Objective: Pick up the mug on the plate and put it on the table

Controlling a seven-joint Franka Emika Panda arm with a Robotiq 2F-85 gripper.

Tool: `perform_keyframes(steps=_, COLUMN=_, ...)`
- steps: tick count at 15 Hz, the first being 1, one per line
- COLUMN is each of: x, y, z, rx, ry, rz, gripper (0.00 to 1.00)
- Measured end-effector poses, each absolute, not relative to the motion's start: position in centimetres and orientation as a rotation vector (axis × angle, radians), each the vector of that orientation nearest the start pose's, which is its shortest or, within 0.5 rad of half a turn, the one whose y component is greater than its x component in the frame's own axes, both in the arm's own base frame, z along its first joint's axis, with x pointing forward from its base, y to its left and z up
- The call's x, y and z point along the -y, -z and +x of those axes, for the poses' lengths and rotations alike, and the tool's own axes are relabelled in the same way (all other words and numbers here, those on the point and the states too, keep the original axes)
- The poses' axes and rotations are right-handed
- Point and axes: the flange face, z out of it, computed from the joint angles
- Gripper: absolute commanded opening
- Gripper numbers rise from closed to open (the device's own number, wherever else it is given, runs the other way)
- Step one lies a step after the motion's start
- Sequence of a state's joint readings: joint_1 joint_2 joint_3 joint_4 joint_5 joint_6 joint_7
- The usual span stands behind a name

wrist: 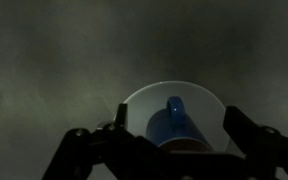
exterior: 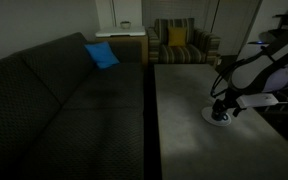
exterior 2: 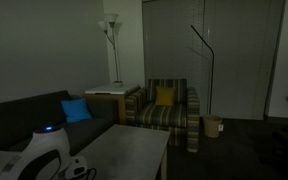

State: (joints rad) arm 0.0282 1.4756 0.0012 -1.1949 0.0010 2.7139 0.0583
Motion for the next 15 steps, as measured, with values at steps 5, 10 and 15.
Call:
perform_keyframes(steps=5, x=-1.85, y=12.70, z=66.24, rx=-0.049, ry=0.068, rz=-3.137, gripper=0.53)
perform_keyframes(steps=10, x=-1.87, y=12.70, z=66.24, rx=-0.042, ry=0.068, rz=-3.137, gripper=0.52)
perform_keyframes(steps=15, x=-1.87, y=12.72, z=66.21, rx=-0.040, ry=0.067, rz=-3.137, gripper=0.28)
